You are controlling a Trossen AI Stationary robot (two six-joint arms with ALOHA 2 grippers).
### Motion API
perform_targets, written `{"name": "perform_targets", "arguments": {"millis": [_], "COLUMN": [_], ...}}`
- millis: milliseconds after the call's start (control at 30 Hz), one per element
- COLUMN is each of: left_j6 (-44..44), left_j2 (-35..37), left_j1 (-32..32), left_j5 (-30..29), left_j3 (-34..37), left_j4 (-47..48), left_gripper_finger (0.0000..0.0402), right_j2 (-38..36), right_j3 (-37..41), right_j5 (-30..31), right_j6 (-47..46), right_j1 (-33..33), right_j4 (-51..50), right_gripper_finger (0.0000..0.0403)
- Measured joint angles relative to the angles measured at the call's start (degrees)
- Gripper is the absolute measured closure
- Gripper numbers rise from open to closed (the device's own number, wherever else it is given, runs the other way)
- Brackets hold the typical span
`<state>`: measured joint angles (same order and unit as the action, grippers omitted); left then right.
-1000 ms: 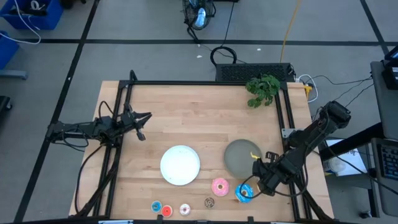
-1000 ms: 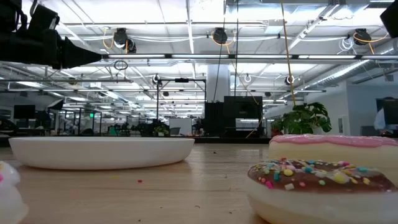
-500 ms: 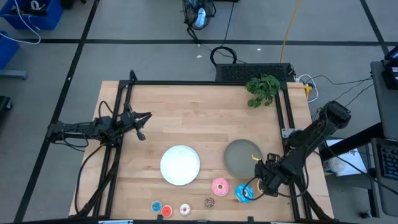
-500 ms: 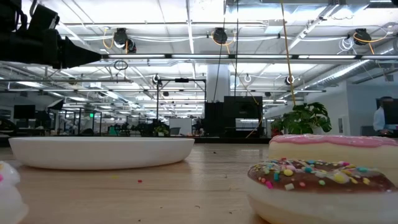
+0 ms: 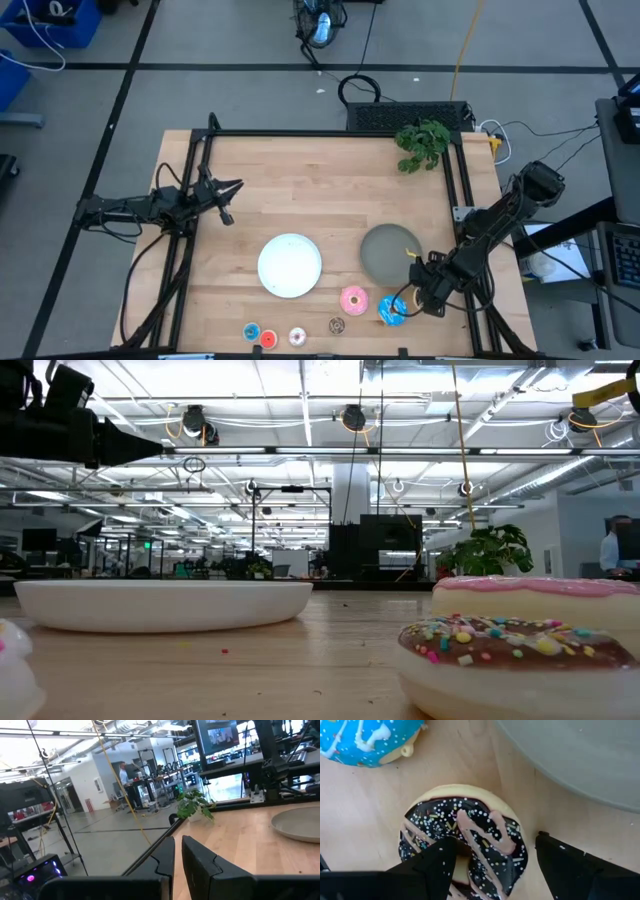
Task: Pick & Place donuts
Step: Put the large black donut on the gray plate
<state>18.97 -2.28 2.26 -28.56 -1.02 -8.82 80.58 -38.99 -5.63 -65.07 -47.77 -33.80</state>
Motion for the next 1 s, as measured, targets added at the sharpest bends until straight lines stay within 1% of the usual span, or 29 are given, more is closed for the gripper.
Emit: {"name": "perform_targets", "arguments": {"millis": [133,233,333,467,567,633,700,867,1000], "left_j6": [-0.2,-0.2,-0.2,-0.4,-0.9,-1.3,-1.4,-1.5,-2.2], "left_j2": [0.0,0.0,0.0,0.0,0.0,0.0,0.0,0.0,0.0], "left_j1": [0.0,0.0,0.0,0.0,0.0,0.0,0.0,0.0,0.0], "left_j5": [0.0,0.0,0.0,0.0,0.0,0.0,0.0,0.0,0.0], "left_j3": [0.0,0.0,0.0,0.0,0.0,0.0,0.0,0.0,0.0], "left_j4": [0.0,0.0,0.0,0.0,0.0,-0.1,-0.5,-1.4,-1.4], "left_gripper_finger": [0.0360,0.0360,0.0360,0.0360,0.0360,0.0360,0.0360,0.0360,0.0360], "right_j2": [0.0,0.1,0.1,0.1,-0.8,-2.3,-4.2,-10.4,-14.6], "right_j3": [1.5,1.9,1.9,1.9,2.0,2.2,2.3,2.2,2.2], "right_j5": [-0.4,-0.6,-2.0,-3.5,-4.7,-4.9,-6.1,-6.1,-5.9], "right_j6": [-1.4,-1.3,-0.6,-0.4,0.5,1.0,1.2,-0.5,-1.8], "right_j1": [0.0,0.0,0.1,0.1,0.1,0.1,0.0,0.3,1.1], "right_j4": [0.1,0.3,1.0,1.7,2.0,2.1,1.6,-0.7,-3.4], "right_gripper_finger": [0.0155,0.0178,0.0223,0.0302,0.0358,0.0385,0.0391,0.0371,0.0381]}}
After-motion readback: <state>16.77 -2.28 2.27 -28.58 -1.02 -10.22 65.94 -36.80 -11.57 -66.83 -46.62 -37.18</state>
